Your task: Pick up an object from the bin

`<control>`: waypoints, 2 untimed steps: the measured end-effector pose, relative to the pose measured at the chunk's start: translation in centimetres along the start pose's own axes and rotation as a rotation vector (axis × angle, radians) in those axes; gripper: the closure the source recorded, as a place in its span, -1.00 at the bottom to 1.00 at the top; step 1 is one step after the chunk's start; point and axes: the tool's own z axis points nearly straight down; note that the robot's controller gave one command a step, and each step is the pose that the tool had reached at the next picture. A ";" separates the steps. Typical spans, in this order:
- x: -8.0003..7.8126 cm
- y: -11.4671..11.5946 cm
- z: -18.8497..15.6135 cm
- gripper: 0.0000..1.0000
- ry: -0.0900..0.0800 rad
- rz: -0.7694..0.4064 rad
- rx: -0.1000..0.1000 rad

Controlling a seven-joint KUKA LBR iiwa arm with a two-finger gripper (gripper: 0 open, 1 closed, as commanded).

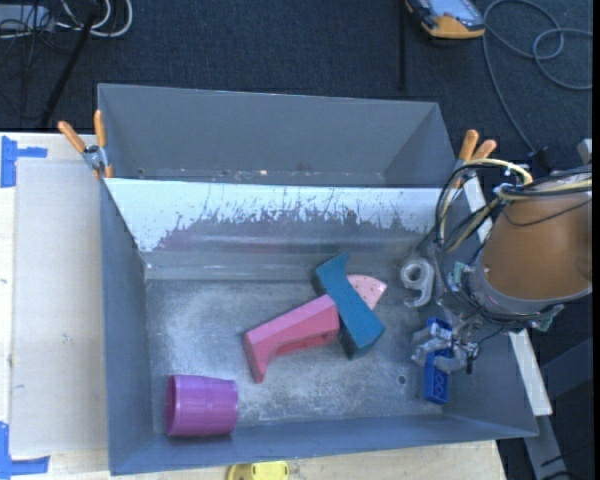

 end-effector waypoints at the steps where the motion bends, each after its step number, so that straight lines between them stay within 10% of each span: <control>1: 0.0 0.1 -1.6 1.00 0.001 0.001 -0.004; 2: 0.0 0.0 -3.2 1.00 0.000 0.003 0.001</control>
Offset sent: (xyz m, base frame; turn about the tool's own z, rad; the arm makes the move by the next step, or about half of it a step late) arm 0.0000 0.0000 0.0582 0.0000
